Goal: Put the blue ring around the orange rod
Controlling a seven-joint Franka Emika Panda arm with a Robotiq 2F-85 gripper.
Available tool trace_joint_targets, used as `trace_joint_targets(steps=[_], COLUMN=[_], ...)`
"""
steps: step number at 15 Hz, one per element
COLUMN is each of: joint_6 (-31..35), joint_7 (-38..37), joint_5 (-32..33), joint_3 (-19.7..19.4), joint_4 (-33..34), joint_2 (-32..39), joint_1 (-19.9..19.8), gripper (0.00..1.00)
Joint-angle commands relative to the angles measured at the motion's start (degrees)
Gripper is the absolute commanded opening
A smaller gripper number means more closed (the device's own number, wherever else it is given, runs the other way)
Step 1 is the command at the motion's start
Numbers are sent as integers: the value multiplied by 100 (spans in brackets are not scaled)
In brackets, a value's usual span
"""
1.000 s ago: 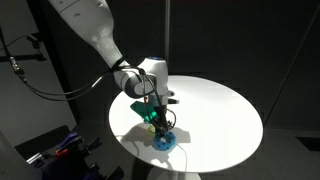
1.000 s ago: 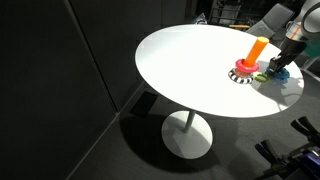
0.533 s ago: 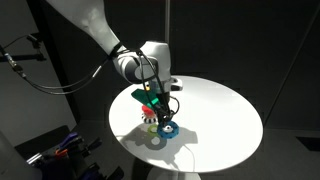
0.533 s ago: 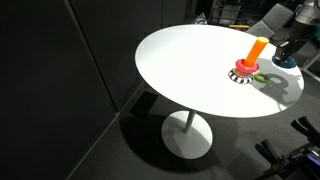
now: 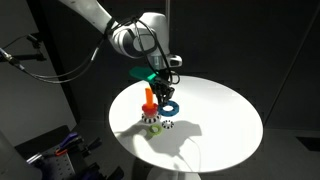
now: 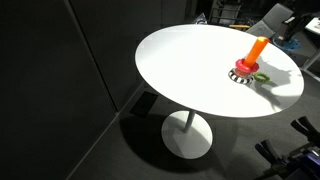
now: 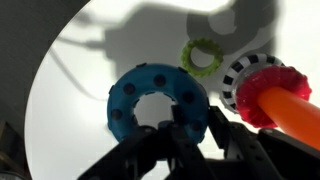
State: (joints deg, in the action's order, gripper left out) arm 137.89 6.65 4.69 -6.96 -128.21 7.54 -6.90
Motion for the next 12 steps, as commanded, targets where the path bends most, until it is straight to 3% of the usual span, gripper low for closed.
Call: trace_joint_targets(steps=[1, 12], joint_6=[-551, -1584], joint_7=[-78, -37], joint_5=[-65, -641], joint_3=[100, 405], joint_4=[382, 1327], joint_2=[-205, -204], joint_1=[89, 349], gripper=[10, 10])
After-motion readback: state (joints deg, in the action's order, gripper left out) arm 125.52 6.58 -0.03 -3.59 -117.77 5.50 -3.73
